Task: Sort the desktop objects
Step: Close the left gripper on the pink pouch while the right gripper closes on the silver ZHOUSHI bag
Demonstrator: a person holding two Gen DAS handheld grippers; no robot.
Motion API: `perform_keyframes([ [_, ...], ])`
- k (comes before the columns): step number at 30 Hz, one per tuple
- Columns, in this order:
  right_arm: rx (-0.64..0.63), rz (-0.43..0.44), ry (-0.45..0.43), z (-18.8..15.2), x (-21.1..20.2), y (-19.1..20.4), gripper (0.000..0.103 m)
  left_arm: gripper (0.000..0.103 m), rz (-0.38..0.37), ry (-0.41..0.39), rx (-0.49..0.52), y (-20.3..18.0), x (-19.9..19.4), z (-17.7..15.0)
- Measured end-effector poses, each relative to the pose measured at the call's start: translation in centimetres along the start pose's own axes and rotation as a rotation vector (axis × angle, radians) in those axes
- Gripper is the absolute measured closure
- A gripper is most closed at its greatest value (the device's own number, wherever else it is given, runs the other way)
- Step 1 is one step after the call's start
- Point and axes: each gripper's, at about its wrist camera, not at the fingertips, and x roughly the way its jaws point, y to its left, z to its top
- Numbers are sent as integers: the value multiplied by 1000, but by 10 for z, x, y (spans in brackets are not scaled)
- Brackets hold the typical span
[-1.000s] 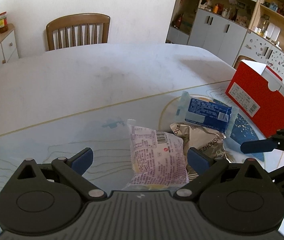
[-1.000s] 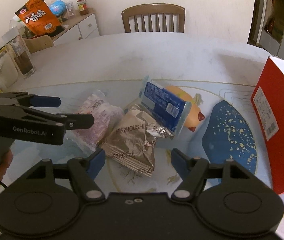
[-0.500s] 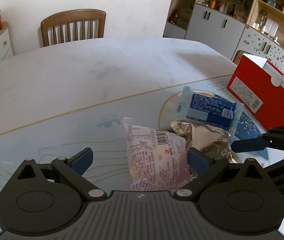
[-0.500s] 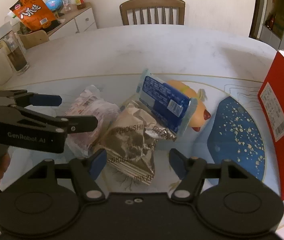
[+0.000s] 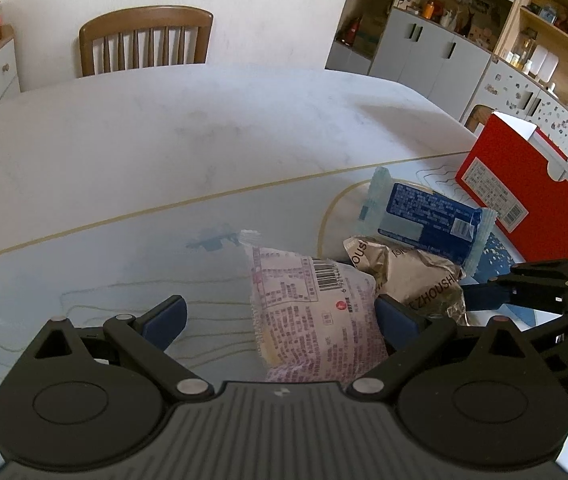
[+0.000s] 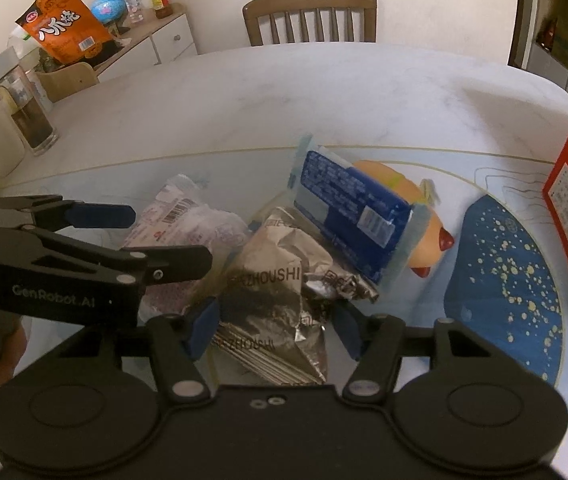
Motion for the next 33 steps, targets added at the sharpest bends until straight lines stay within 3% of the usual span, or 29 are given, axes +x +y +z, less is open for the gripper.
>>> perform_keyframes([
  [4, -4, 13, -11, 0, 1, -1, 41, 4, -2, 2, -9, 1, 2, 0],
  [10, -4, 16, -15, 1, 1, -2, 46, 18, -15, 4, -2, -1, 1, 0],
  [17, -1, 28, -9, 1, -2, -2, 55, 45, -42, -5, 8, -6, -4, 0],
  [22, 0, 37, -13, 1, -9, -2, 63, 47, -41, -2, -13, -5, -7, -1],
  [33, -5, 51, -17, -4, -19, 3, 72, 48, -43, 2, -37, -4, -18, -8],
])
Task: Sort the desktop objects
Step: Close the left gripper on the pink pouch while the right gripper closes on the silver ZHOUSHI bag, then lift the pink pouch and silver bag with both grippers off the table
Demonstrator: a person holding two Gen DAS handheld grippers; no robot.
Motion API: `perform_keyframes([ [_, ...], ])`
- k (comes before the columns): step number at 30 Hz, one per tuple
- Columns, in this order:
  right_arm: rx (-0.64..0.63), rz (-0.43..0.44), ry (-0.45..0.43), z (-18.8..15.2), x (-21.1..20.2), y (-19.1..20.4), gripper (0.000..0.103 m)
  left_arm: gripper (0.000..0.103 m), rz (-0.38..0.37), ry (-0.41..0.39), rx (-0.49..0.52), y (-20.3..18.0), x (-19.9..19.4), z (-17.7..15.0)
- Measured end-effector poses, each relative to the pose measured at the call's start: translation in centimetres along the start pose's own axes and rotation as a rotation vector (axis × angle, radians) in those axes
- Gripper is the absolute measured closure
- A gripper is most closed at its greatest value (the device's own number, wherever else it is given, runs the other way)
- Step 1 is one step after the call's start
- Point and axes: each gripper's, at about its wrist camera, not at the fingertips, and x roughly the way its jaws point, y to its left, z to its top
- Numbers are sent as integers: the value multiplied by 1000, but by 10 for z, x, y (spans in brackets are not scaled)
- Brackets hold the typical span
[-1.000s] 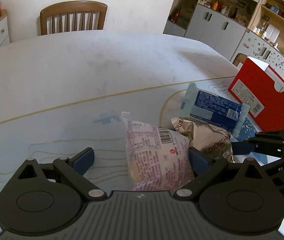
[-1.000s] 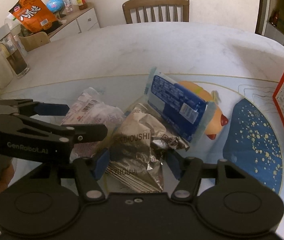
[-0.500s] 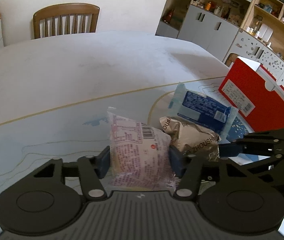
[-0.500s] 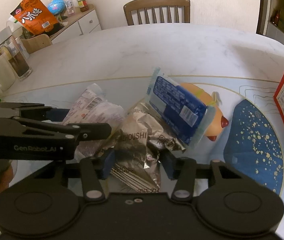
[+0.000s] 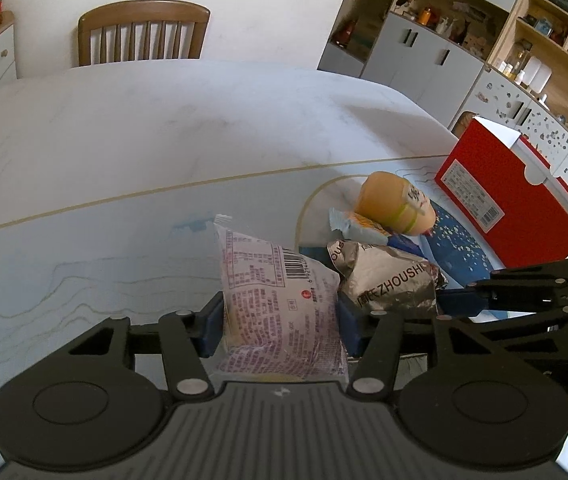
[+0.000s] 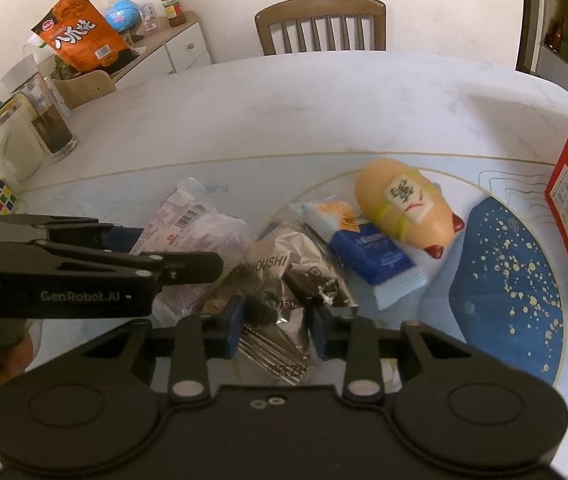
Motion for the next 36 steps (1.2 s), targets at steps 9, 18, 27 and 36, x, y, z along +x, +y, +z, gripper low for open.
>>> perform_keyframes([
  [9, 10, 3, 7, -5, -9, 0, 74, 48, -10, -12, -16, -4, -11, -4],
  [18, 25, 16, 4, -12, -23, -2, 77, 48, -24, -13, -22, -12, -21, -10],
  [27, 38, 20, 7, -21, -36, -2, 78, 48, -34, -7, -33, -18, -30, -19],
  [36, 65, 11, -9, -33, -51, -9, 81, 48, -46, -4, -18, -28, -37, -27],
])
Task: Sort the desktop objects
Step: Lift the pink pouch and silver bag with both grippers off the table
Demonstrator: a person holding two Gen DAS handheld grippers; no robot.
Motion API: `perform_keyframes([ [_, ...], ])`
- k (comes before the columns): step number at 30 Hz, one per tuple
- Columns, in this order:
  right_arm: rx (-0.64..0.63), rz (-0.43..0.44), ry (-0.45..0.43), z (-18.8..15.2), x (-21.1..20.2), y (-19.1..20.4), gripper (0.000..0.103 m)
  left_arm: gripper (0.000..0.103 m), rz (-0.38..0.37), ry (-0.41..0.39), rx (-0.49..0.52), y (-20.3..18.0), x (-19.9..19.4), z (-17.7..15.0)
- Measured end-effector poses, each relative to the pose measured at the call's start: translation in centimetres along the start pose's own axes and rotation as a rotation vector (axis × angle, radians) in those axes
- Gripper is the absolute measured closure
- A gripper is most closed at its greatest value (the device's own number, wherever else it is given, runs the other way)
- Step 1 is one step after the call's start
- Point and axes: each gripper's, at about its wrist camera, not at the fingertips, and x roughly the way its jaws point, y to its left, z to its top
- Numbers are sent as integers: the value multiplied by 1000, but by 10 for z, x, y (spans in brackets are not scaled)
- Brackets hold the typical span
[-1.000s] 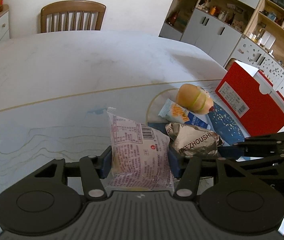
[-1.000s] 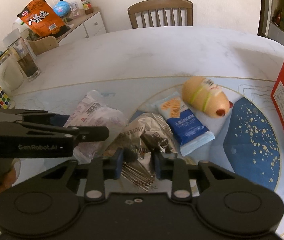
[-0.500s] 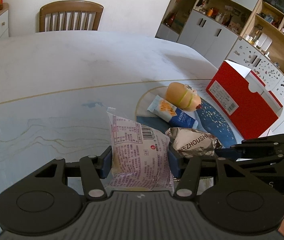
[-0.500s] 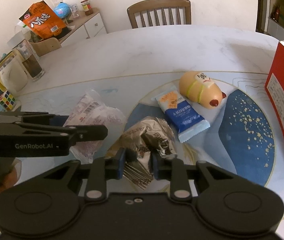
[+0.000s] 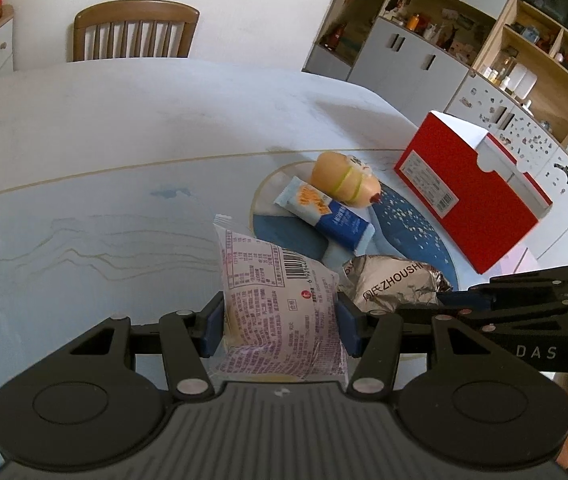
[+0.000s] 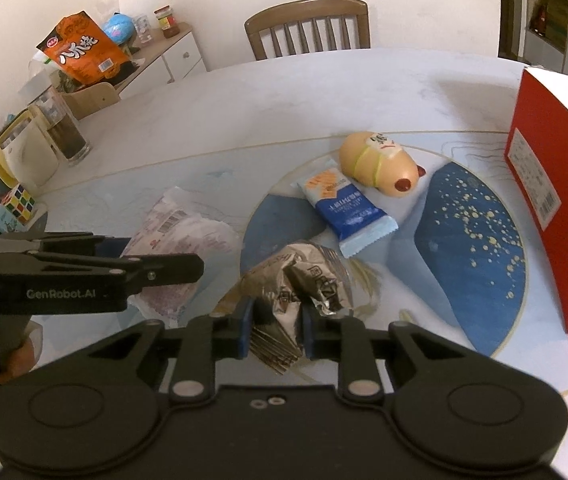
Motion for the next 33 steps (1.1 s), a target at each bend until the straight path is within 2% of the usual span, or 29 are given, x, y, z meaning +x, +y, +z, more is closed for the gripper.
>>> perform_keyframes([
  [15, 18, 20, -49, -8, -35, -19, 81, 48, -22, -11, 15, -39, -10, -3],
  [33, 4, 44, -125, 15, -95, -79, 81, 48, -38, -90, 13, -108, -20, 26],
])
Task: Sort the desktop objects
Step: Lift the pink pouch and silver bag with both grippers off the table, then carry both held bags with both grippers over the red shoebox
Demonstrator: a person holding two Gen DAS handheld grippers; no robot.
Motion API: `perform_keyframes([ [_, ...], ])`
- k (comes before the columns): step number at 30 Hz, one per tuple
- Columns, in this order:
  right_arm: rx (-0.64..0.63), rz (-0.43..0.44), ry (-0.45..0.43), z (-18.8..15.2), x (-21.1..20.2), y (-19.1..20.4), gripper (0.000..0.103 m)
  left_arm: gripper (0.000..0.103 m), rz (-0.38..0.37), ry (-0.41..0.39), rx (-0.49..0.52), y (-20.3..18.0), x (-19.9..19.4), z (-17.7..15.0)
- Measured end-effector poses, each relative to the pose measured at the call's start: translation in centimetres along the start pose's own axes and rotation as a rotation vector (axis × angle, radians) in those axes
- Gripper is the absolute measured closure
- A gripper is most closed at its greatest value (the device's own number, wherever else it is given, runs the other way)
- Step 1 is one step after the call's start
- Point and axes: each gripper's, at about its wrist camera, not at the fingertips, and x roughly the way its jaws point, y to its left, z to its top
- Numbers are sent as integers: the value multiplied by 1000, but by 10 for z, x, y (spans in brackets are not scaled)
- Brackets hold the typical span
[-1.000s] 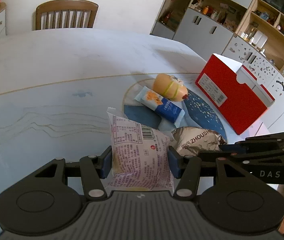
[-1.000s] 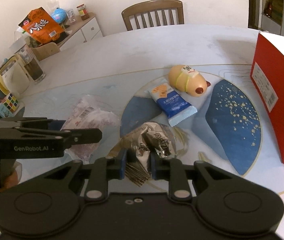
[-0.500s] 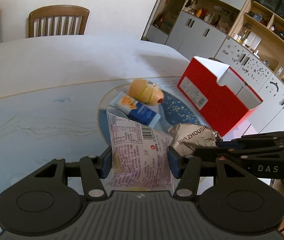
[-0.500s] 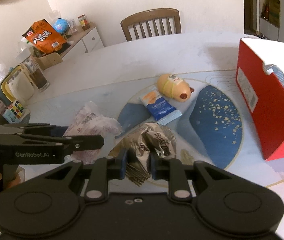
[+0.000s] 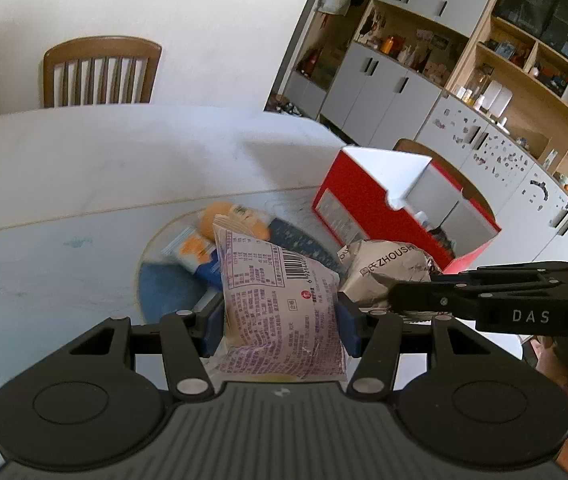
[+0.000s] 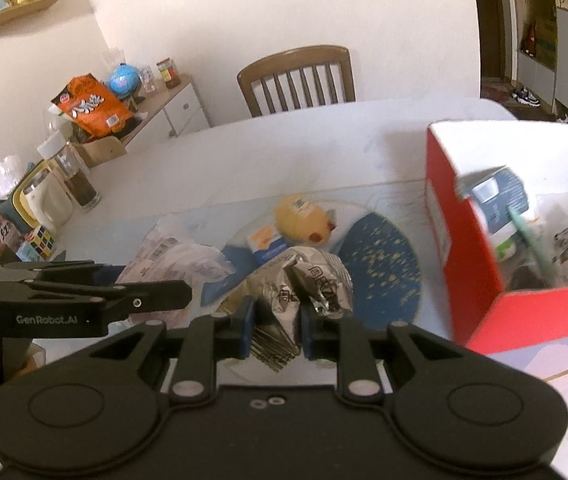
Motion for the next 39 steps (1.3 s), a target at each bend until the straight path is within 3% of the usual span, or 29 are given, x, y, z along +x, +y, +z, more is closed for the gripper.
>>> perform_keyframes([
  [16, -16, 10, -61, 27, -30, -71, 88, 48, 6, -32, 9, -60, 35, 30],
  [27, -12, 113, -102, 46, -57, -101, 89, 48, 1, -41, 14, -93, 53, 47],
  [33, 6, 128, -125, 53, -70, -125, 88, 48, -8, -45, 26, -115, 64, 59],
  [39, 14, 63, -156, 61, -82, -160, 88, 48, -26, -35, 55, -138, 83, 72],
])
